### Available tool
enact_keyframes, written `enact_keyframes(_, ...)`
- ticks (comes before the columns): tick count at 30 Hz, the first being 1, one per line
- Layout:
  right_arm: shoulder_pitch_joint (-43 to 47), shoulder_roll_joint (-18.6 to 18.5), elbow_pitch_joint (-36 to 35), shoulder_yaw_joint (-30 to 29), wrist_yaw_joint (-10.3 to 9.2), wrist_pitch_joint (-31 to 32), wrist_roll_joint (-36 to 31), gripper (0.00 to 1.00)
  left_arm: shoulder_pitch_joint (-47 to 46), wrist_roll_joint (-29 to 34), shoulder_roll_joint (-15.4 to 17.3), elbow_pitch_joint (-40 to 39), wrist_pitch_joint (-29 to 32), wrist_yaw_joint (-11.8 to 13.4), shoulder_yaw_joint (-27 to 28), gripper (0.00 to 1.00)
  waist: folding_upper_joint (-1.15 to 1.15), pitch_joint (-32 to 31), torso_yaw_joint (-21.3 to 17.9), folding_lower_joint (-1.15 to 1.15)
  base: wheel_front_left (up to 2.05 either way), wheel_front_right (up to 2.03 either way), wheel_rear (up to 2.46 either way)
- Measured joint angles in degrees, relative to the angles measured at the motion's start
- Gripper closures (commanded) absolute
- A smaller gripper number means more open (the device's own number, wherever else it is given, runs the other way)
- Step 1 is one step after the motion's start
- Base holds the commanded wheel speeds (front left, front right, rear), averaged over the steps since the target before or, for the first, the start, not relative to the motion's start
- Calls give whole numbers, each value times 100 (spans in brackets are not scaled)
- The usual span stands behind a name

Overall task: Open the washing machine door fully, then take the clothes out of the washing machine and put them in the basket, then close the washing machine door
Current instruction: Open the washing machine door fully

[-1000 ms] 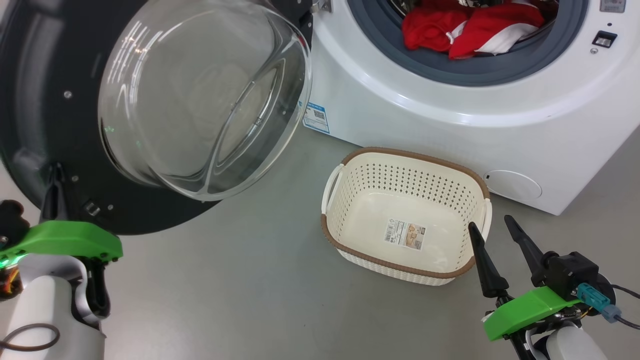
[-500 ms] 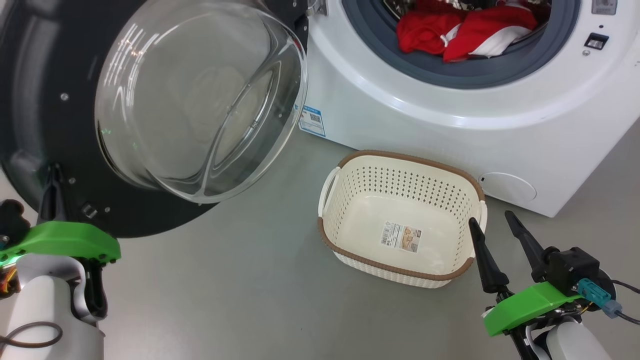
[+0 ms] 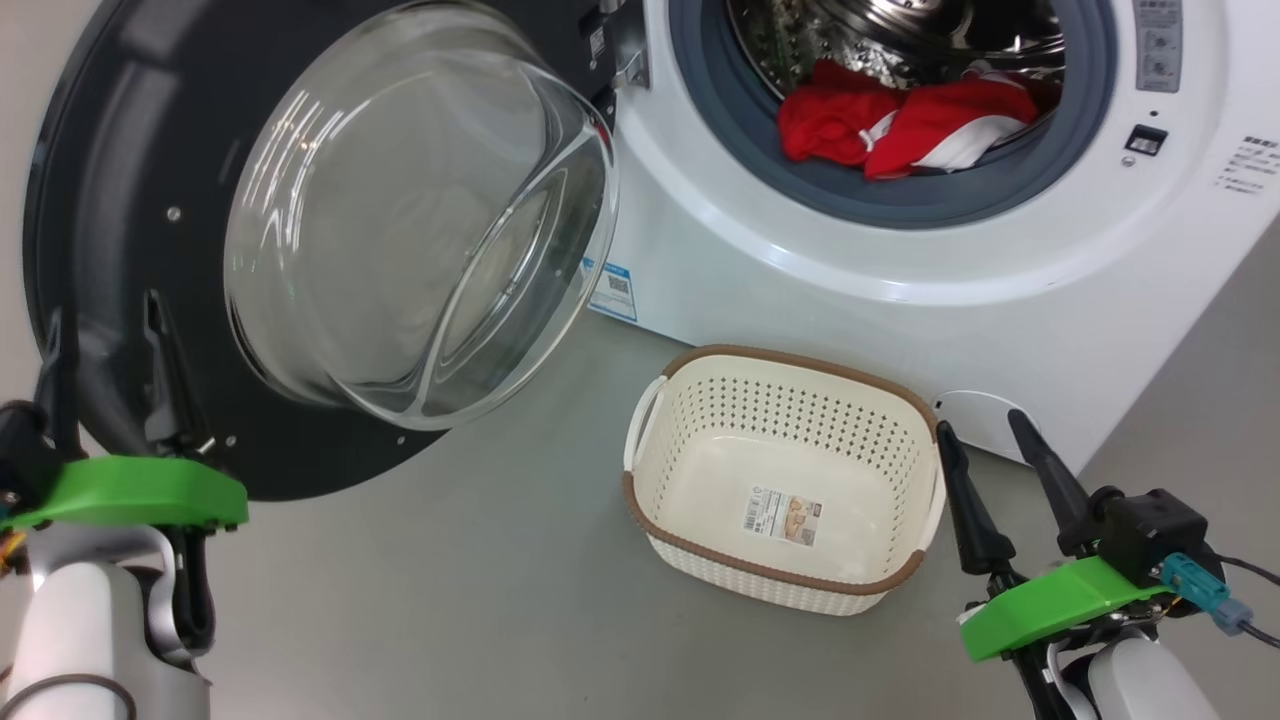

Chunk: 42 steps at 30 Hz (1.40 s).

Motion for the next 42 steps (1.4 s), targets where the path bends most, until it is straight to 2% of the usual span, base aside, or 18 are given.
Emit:
enact_keyframes(7,2,16,-483,-134,0,0,-27,0,44,62,-56,-996,-18,-332,-285,0,0,-178,-249,0,0,0,0)
enact_keyframes(13,29,22,-771,-174,0,-16,-20,0,297,-74,-132,-1112,-22,-501,-739,0,0,-284,-516,0,0,0,0)
enact_keyframes(18,89,25,-968,-247,0,-16,-20,0,355,-304,-79,-1109,-22,-548,-1274,0,0,-361,-850,0,0,0,0)
enact_keyframes(24,146,27,-1089,-299,0,-16,-18,0,502,-755,144,-1026,-21,-552,-2037,0,0,-422,-1307,0,0,0,0)
enact_keyframes(27,215,31,-1156,-289,0,-16,-18,0,700,-1006,402,-959,-21,-552,-2321,0,0,-466,-1621,0,0,0,0)
enact_keyframes(32,327,33,-1213,-311,0,-16,32,0,1052,-1382,488,-1015,-21,-552,-2363,0,0,-522,-2012,0,0,0,0)
enact_keyframes(36,397,37,-1220,-349,0,-16,31,0,1346,-1350,597,-1025,-21,-543,-2185,0,0,-559,-2297,0,0,0,0)
enact_keyframes(42,571,44,-1298,-456,0,-16,21,0,1812,-1104,568,-1259,-21,-483,-1797,0,0,-622,-2654,0,0,0,0)
